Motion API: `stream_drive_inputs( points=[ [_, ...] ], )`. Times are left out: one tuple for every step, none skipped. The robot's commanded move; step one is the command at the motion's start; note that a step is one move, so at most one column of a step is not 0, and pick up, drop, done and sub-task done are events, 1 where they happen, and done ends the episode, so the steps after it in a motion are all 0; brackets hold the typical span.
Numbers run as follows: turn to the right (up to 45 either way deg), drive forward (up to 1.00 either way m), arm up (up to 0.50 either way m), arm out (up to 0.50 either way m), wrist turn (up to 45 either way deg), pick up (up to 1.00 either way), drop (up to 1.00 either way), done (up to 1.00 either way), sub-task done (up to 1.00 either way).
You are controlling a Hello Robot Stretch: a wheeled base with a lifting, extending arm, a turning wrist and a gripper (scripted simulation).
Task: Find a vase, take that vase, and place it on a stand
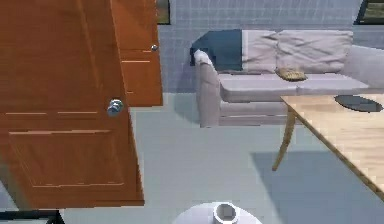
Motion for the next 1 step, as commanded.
stream_drive_inputs(
  points=[
    [0.0, 0.05, 0.00, 0.00, 0.0, 0.00, 0.00, 0.00, 0.00]
  ],
)
